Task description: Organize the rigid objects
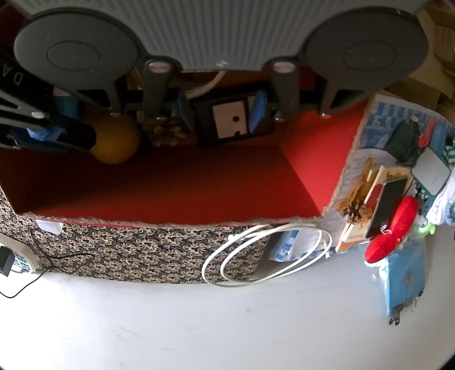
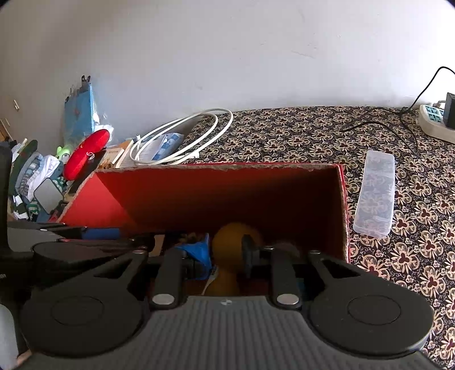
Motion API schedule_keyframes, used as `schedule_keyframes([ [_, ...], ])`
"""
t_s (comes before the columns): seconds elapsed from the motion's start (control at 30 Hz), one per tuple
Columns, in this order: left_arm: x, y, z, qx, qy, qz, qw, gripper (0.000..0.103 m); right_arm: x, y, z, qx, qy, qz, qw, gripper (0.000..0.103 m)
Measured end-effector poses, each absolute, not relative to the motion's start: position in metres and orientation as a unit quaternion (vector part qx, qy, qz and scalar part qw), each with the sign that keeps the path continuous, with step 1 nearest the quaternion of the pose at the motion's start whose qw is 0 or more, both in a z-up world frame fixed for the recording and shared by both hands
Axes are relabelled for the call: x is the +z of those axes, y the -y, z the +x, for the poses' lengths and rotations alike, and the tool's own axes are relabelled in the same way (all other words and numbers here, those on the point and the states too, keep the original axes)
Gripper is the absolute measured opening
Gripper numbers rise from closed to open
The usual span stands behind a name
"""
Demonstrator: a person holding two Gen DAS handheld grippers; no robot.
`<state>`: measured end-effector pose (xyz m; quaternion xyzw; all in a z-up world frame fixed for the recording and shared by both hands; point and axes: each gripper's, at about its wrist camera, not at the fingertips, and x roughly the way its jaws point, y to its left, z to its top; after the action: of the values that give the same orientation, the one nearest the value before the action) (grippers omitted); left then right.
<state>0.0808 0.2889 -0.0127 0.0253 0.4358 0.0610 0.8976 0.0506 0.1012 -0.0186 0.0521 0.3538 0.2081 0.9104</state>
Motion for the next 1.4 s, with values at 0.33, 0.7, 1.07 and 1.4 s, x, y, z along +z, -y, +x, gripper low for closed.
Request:
schedule_keyframes([
  [0.33, -0.013, -0.284, 0.080, 0.053, -0.433, 0.040, 0.899, 0.050, -0.019, -0.103, 0.051, 0.203, -0.356, 0.046, 0.911, 0.006],
  [0.7, -0.011, -0.283, 0.077, 0.070, -0.423, 0.044, 0.903, 0.054, -0.018, -0.101, 0.049, 0.200, -0.346, 0.054, 0.915, 0.006],
  [1.07, 0.004, -0.286, 0.061, 0.108, -0.407, 0.023, 0.907, 0.061, -0.010, -0.088, 0.040, 0.225, -0.342, 0.076, 0.909, 0.008],
  [1.4, 0.035, -0.280, 0.015, 0.097, -0.391, 0.017, 0.915, 0.063, 0.015, -0.061, -0.011, 0.212, -0.318, 0.107, 0.918, 0.008],
])
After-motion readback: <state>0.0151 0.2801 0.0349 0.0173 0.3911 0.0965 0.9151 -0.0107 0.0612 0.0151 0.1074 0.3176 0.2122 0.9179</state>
